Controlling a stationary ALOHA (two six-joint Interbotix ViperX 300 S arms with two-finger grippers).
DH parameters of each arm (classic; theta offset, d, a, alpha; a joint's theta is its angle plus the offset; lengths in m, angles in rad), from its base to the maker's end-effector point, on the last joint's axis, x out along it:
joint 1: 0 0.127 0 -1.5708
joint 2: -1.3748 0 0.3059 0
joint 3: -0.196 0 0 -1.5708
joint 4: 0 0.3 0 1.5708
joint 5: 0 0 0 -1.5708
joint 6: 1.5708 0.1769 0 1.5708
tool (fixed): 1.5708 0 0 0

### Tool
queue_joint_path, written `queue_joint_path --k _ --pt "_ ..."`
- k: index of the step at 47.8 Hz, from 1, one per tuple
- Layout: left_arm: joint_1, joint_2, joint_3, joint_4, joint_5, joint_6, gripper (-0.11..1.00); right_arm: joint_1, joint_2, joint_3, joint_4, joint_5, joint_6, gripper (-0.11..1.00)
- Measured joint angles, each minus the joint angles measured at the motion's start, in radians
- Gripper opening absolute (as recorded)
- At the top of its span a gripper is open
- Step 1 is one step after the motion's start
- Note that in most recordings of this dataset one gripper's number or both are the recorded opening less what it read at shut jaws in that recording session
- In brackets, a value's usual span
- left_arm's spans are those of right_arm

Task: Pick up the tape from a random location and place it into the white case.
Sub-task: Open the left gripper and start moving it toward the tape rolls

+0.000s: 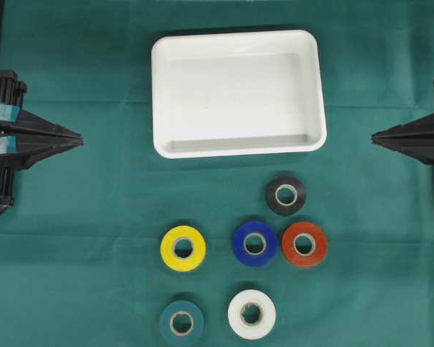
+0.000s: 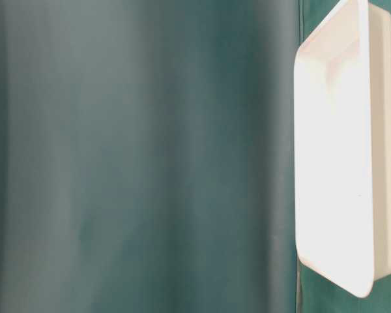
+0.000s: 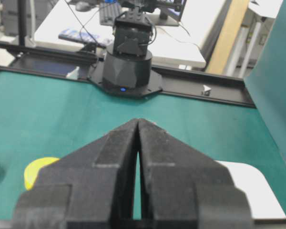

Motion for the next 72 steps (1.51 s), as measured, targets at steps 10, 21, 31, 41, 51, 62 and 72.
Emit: queue_joint_path --k 10,21,31,41,51,62,72 --pt "0.0 0.021 -0.032 0.0 0.081 0.005 0.01 0.0 0.005 -0.018 0.002 0.057 0.011 0.0" --pt "0.0 0.023 -0.04 0.0 0.091 0.005 0.01 -0.003 0.005 -0.037 0.0 0.098 0.012 0.0" --pt "0.002 0.023 -0.041 0.0 0.094 0.005 0.32 -0.011 0.005 -0.04 0.002 0.132 0.014 0.01" --pt "0.0 0.025 -0.041 0.0 0.101 0.008 0.91 -0.011 0.005 -0.044 0.005 0.166 0.049 0.5" --pt "0.0 0.025 -0.041 0.0 0.103 0.008 0.98 -0.046 0.005 -0.048 0.005 0.199 0.06 0.91" --pt "0.0 0.025 -0.041 0.0 0.109 0.008 0.98 -0.064 0.005 -0.049 0.005 0.206 0.061 0.91" --pt "-0.006 0.025 -0.041 0.0 0.12 0.006 0.98 -0.064 0.005 -0.049 0.005 0.207 0.061 0.91"
